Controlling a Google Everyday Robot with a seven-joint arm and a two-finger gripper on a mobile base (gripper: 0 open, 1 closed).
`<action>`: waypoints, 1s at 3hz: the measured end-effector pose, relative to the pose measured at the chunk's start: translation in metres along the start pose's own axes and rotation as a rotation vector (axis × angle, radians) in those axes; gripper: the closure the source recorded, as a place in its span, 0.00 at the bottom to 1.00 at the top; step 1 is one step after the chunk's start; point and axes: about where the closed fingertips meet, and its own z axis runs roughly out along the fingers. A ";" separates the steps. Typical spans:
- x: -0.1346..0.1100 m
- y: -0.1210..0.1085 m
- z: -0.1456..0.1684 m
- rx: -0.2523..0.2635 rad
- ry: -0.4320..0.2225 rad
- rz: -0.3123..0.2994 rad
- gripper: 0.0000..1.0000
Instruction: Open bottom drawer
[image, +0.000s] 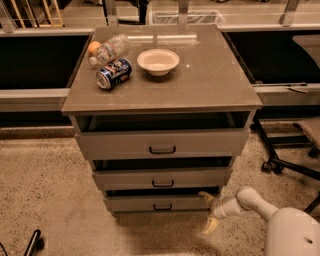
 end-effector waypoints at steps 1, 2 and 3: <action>0.005 -0.014 0.004 0.054 0.038 -0.015 0.00; 0.013 -0.025 0.010 0.112 0.122 -0.016 0.18; 0.020 -0.031 0.017 0.138 0.186 -0.017 0.41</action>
Offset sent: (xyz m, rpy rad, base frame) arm 0.0443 -0.0122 -0.0184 -0.2243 -0.1391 -0.1691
